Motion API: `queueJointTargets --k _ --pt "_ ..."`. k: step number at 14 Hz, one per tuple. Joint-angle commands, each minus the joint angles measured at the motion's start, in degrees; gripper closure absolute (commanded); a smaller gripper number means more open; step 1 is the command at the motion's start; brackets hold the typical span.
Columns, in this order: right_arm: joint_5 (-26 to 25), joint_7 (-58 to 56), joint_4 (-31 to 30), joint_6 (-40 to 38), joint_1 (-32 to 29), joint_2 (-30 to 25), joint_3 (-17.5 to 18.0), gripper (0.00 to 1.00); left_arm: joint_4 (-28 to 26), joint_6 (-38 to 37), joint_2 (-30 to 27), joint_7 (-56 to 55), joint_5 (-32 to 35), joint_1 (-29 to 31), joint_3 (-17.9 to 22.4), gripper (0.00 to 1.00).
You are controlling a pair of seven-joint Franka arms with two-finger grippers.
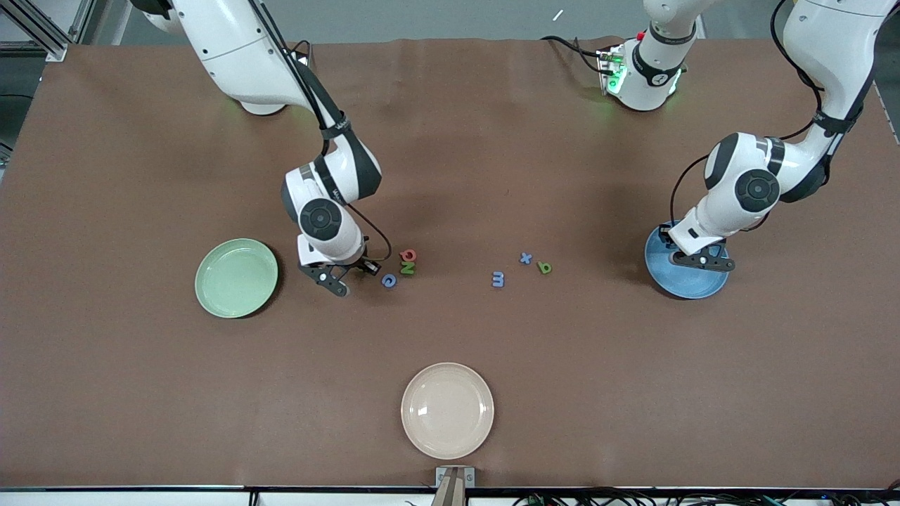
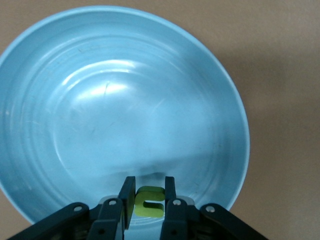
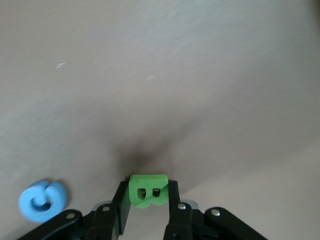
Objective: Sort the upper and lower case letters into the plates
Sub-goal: 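Put the u in the blue plate while the right gripper drops the B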
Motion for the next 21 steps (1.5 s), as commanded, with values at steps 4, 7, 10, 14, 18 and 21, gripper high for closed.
queueJointTargets --k 4,7,10,14,18,21 --pt "-2.23 -8.6 -1.13 -8.83 -3.31 -9.25 -4.26 1.0 -0.65 0.92 -0.63 0.77 2.44 1.22 -0.64 0.36" --pt "-2.41 -15.01 -4.72 -7.96 -8.04 -11.89 -4.79 1.0 1.19 -2.21 -2.73 2.44 2.44 1.13 -1.08 0.0" --pt "-2.41 -20.73 -12.0 0.01 -12.27 -14.26 -4.79 1.0 7.85 -13.63 -2.74 1.48 -0.44 1.13 -6.34 0.0" --pt "-2.41 -25.75 -17.47 9.69 -16.23 -13.57 -4.7 1.0 14.81 -19.12 -0.2 -12.1 -6.79 -0.79 -12.58 0.0" --pt "-2.23 -26.02 -18.45 11.91 -17.47 -12.34 -4.61 0.98 20.17 -19.12 6.56 -33.19 -6.18 -8.86 -13.03 0.0" --pt "-1.62 -25.84 -18.45 12.08 -17.55 -10.15 -4.61 0.98 24.48 -18.42 11.13 -44.11 -5.38 -14.32 -12.77 0.0"
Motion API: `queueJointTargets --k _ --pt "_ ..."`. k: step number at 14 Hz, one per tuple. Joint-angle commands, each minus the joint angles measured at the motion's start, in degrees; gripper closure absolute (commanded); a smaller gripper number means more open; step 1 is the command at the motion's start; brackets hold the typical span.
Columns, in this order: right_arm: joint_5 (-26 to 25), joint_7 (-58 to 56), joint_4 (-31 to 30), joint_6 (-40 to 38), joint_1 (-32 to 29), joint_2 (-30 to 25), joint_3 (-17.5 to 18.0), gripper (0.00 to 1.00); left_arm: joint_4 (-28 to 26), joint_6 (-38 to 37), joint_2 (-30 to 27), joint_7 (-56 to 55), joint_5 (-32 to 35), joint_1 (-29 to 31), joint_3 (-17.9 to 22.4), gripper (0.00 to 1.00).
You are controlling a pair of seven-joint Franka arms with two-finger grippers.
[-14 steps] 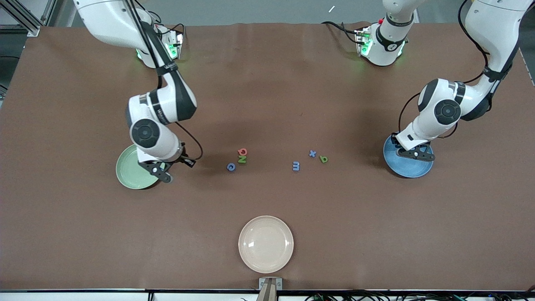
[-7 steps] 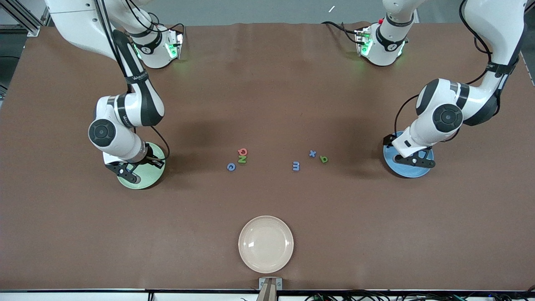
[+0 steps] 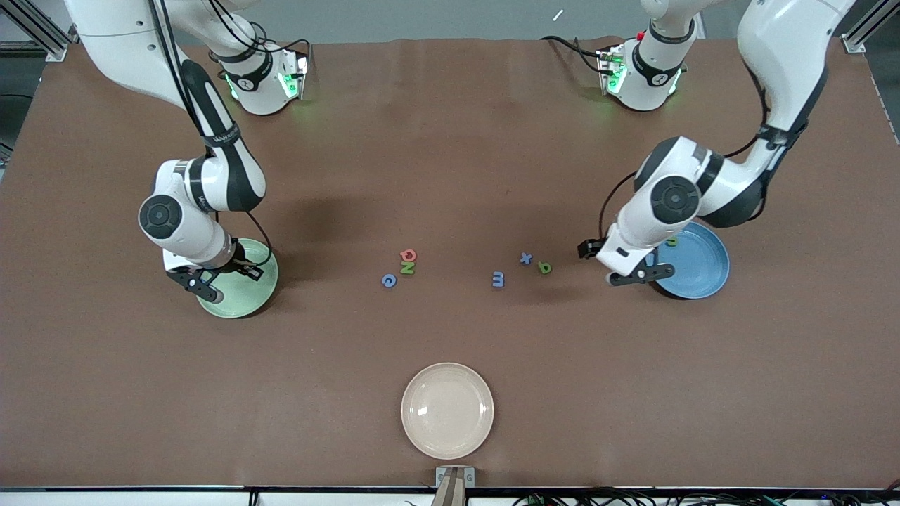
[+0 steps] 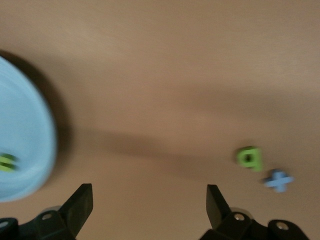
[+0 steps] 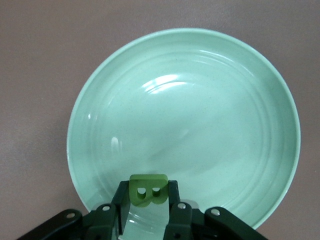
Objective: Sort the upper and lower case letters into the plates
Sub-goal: 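Grasp the a with the left gripper while the right gripper grasps the C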
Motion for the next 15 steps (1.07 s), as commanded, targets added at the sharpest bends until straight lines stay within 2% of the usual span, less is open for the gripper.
queueJointTargets --k 1,4,6,7,9,10,12,15 --pt "0.29 0.06 -1.22 1.53 -0.9 1.14 0.96 0.97 4.88 0.54 5.42 -7.66 2.37 -3.5 0.23 0.0" --pt "0.47 0.23 -1.22 1.44 -0.81 1.94 1.05 0.95 4.88 5.81 10.34 -16.0 7.91 -5.35 0.4 0.0" --pt "0.47 0.23 -1.22 1.44 -0.81 2.12 1.05 0.87 4.88 6.53 12.1 -20.23 11.08 -5.53 0.41 0.0" --pt "0.47 0.15 -1.13 1.09 -0.81 2.12 1.05 0.74 4.97 6.61 12.81 -21.2 12.48 -5.53 0.41 0.0" --pt "0.38 -0.21 -1.04 0.39 -0.81 1.68 0.87 0.12 5.32 8.1 13.78 -22.96 13.38 -6.75 0.49 0.0" --pt "0.38 -0.29 -0.87 -0.66 -0.9 0.98 0.78 0.0 6.54 8.11 14.65 -23.75 13.46 -7.63 0.67 0.0" --pt "-0.14 -1.6 1.06 -6.08 -1.25 -1.56 0.35 0.0 7.87 8.2 15.27 -25.07 13.46 -10.79 3.11 0.0" --pt "0.29 -2.94 8.25 -20.4 -1.96 -3.59 0.34 0.0 7.96 8.2 15.27 -25.43 13.46 -13.79 5.94 0.05"
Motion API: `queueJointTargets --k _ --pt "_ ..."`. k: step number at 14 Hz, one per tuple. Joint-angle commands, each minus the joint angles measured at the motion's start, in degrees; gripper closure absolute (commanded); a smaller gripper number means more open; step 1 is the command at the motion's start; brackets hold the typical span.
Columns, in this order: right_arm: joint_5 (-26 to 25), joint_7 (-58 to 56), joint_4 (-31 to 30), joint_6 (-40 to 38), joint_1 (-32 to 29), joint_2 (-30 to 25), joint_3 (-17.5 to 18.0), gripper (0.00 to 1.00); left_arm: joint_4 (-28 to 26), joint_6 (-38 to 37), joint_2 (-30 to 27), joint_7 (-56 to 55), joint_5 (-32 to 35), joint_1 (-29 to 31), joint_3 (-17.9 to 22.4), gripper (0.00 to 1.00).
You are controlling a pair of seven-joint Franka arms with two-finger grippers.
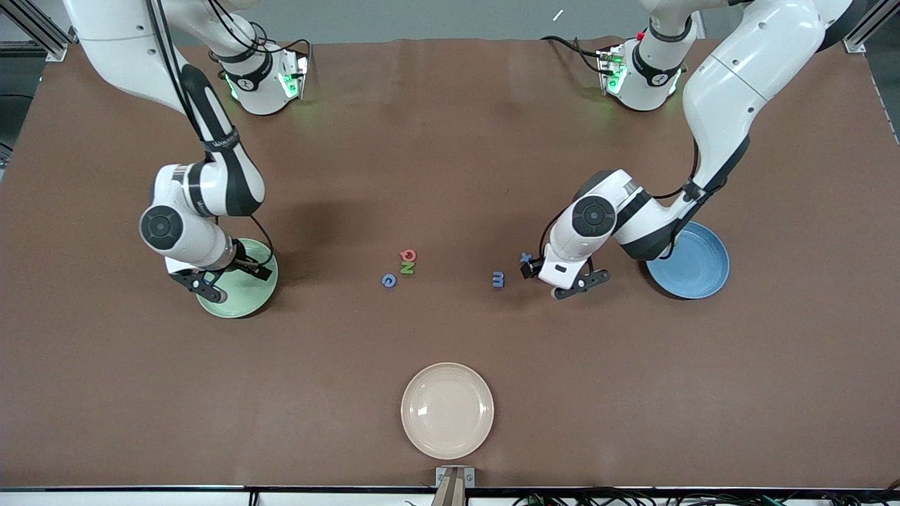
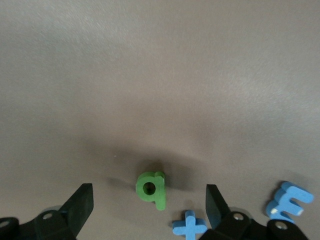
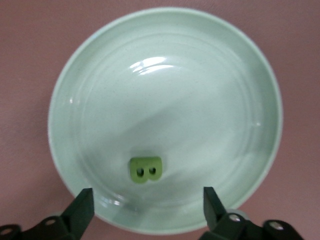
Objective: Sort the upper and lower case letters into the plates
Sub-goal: 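Grasp the a with the left gripper while the right gripper grasps the C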
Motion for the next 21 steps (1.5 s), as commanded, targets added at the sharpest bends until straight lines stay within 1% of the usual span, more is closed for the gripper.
queueJointTargets --k 1,3,4,5,6,7,8,9,10,12,14,16,18,21 --pt "0.95 1.86 4.33 -8.56 -0.51 -2.82 1.07 0.0 0.97 -0.02 0.49 -1.32 1.3 -1.5 1.45 0.07" --pt "3.32 11.77 5.13 -6.3 4.13 -2.47 1.6 0.0 0.97 -0.02 0.58 -1.41 1.3 -1.5 1.45 0.16" --pt "3.5 15.64 5.05 -3.94 5.98 -2.29 1.69 0.0 0.88 -0.02 0.58 -1.41 1.3 -1.5 1.53 0.24" --pt "3.5 20.64 5.05 -1.13 8.52 -2.12 1.78 0.0 0.79 -0.02 0.58 -1.41 1.3 -1.5 1.53 0.35" --pt "3.5 25.04 5.13 1.68 10.81 -1.42 1.78 0.0 0.62 -0.02 0.58 -1.41 1.3 -1.5 1.53 0.43" --pt "3.59 29.09 5.4 4.58 12.83 0.07 1.78 0.0 0.53 -0.02 0.58 -1.5 1.3 -1.5 1.53 0.5" --pt "4.11 32.17 6.01 7.22 14.42 2.17 1.78 0.0 0.53 -0.02 0.58 -1.41 1.3 -1.5 1.53 0.53" --pt "5.86 34.64 7.58 9.33 15.92 4.8 1.78 0.0 0.53 -0.02 0.66 -1.5 1.3 -1.59 1.53 0.58" --pt "7.27 36.32 10.12 9.53 17.06 7.61 1.69 0.0 0.53 -0.02 0.66 -1.5 1.3 -1.68 1.53 0.63" --pt "7.81 40.79 15.22 8.74 18.13 12.19 1.78 0.0 0.53 -0.02 0.66 -1.76 1.3 -1.77 1.53 0.75" --pt "7.72 47.12 17.95 9.7 20.58 15.62 1.87 0.0 0.61 -0.1 0.58 -4.56 1.3 -1.68 1.53 0.88" --pt "7.72 47.94 20.86 9.09 21.12 17.48 1.87 0.0 0.79 -0.72 -0.21 -4.58 1.3 -0.98 1.53 0.93" --pt "7.9 48.11 22.27 9.09 21.64 18.27 1.87 0.0 0.62 -1.85 -2.66 -3.09 1.3 -0.27 1.45 0.95" --pt "7.99 50.84 23.94 9.09 22.61 19.94 1.87 0.0 0.09 -7.82 -7.58 6.81 1.04 3.14 0.48 0.95"
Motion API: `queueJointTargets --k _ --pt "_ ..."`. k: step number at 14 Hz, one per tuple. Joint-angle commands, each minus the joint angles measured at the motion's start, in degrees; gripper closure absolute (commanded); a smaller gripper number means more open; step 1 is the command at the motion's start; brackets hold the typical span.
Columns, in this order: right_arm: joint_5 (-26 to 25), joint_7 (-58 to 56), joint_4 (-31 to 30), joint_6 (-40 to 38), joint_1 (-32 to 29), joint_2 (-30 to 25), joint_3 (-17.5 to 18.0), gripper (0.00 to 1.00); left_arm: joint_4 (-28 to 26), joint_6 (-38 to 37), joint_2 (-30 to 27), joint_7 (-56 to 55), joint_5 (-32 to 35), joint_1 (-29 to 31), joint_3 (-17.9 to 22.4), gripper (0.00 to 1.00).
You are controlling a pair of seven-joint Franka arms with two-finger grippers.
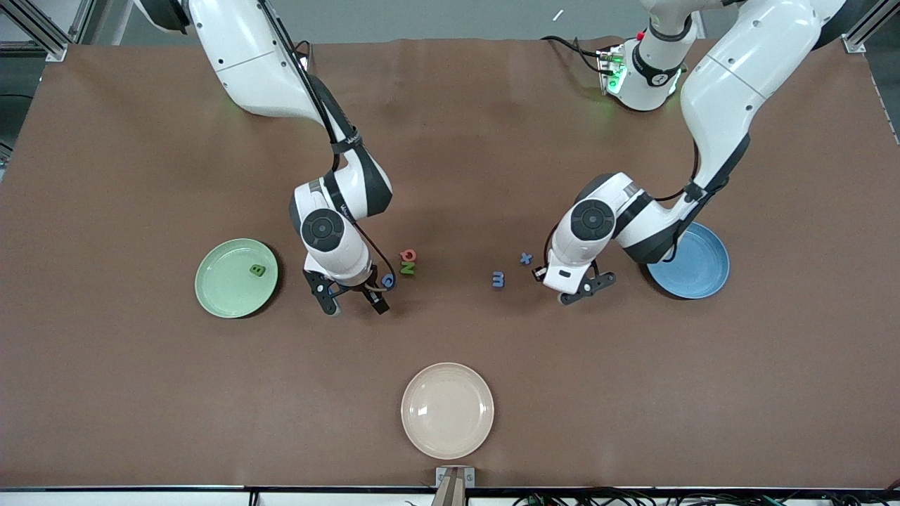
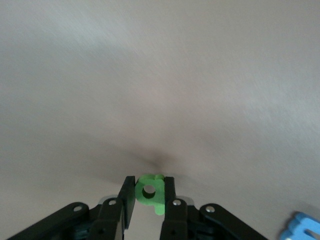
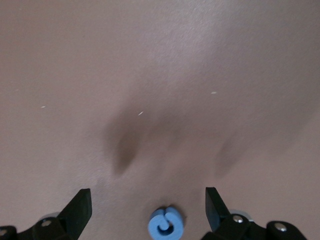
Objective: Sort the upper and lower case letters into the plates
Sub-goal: 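Grasp the a with the left gripper while the right gripper grasps the C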
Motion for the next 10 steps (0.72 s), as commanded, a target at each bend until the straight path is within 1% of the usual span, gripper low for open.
queueJointTargets --k 1,3,6,8,10 --pt "0.92 1.58 1.69 -0.54 1.57 1.57 -0.49 0.01 -2.63 -4.83 -6.42 8.9 0.27 4.85 -2.01 0.95" --pt "0.92 1.67 1.69 -0.54 2.19 2.18 -0.49 0.09 -7.02 -5.19 -9.58 17.51 0.36 13.62 -6.57 0.95" --pt "0.92 2.89 1.51 -0.8 3.42 2.18 -0.49 0.24 -11.86 -5.1 -10.48 27.8 0.62 29.0 -14.48 0.95" --pt "0.83 3.52 1.34 -0.89 3.69 2.18 -0.49 0.29 -14.5 -4.67 -10.91 34.65 0.8 35.87 -16.16 0.95" --pt "0.83 3.52 1.25 -0.89 3.95 2.18 -0.49 0.31 -16.26 -4.58 -11.18 39.85 2.98 40.8 -17.05 0.95"
